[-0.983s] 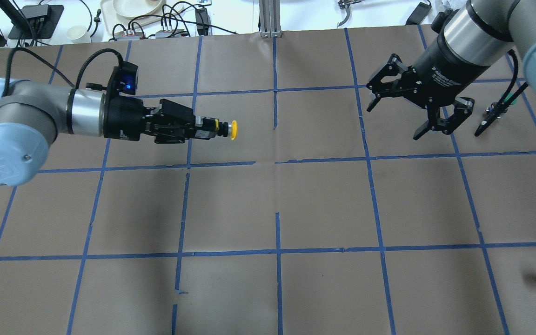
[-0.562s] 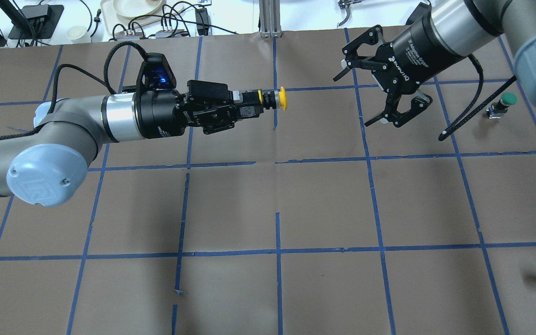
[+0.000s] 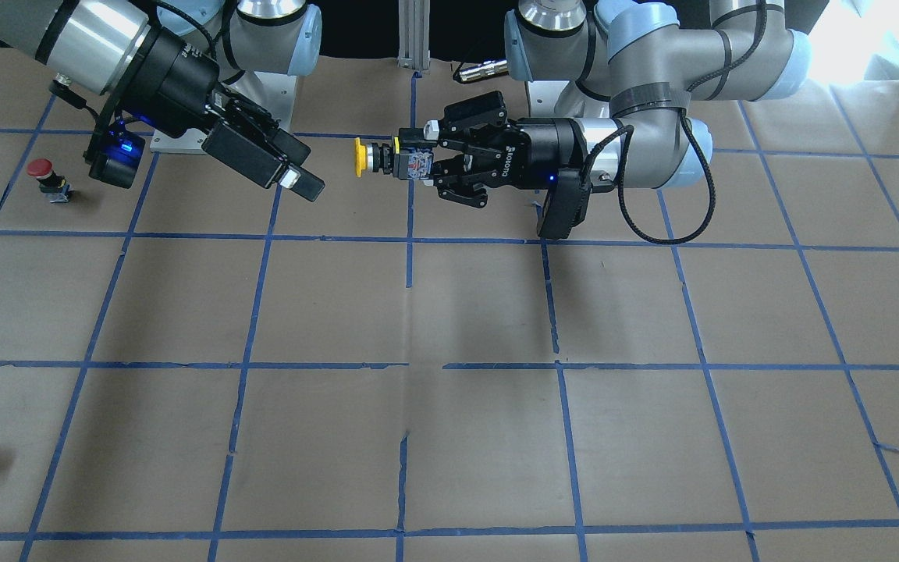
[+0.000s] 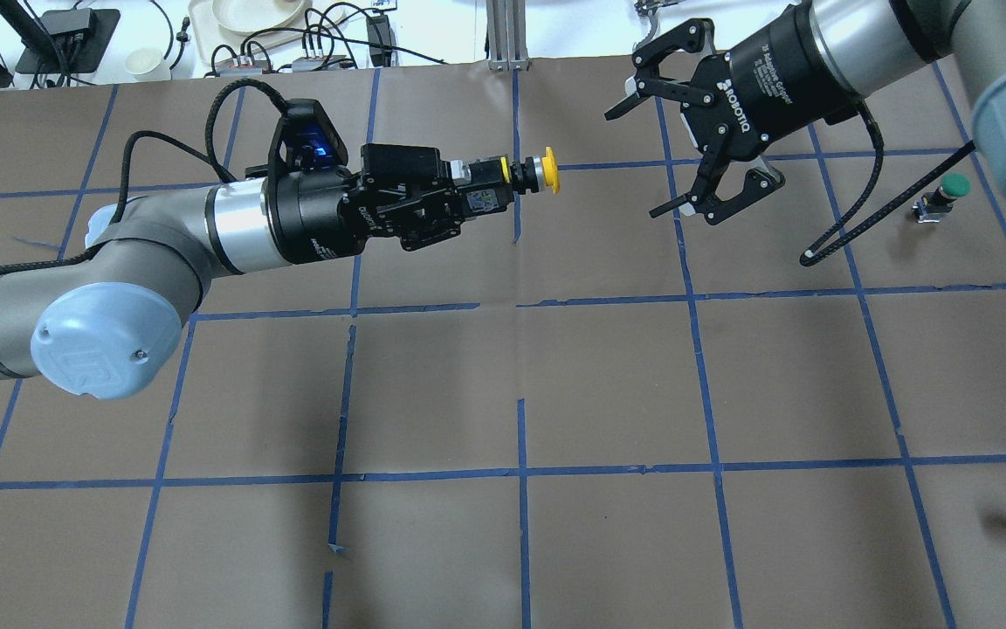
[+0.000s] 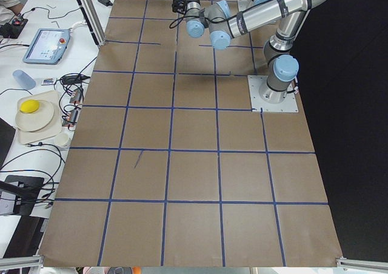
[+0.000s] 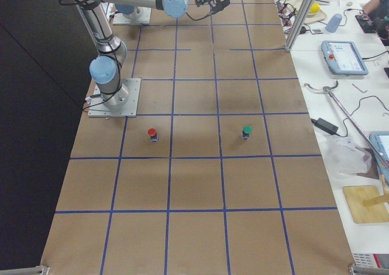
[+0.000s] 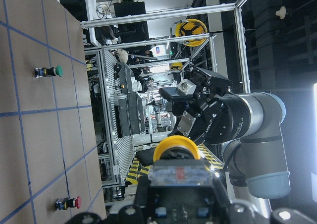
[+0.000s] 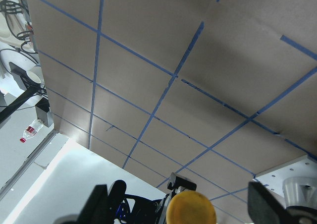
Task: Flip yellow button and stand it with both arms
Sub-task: 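Close the right gripper on the yellow button's body beside the left gripper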
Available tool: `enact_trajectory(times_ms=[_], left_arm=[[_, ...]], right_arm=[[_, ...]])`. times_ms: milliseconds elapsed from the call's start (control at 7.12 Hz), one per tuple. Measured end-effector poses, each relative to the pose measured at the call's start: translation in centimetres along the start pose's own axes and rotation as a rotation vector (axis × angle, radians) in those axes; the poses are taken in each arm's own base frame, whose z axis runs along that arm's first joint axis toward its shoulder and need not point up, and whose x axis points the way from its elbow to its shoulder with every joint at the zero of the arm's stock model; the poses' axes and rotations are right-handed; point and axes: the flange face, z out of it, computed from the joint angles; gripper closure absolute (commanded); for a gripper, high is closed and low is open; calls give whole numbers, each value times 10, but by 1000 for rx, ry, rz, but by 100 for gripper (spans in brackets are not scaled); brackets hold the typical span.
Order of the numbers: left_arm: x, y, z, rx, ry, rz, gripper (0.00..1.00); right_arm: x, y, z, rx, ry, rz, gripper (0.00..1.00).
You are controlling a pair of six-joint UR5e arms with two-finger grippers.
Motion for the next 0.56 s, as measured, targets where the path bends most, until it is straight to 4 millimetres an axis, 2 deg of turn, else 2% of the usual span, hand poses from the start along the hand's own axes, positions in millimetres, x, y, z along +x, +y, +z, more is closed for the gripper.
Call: enact_trajectory(times_ms=[562], left_arm=[[0,2,2,-3,2,3,81]], right_arm=[[19,-2,32,-73,31,44,1]])
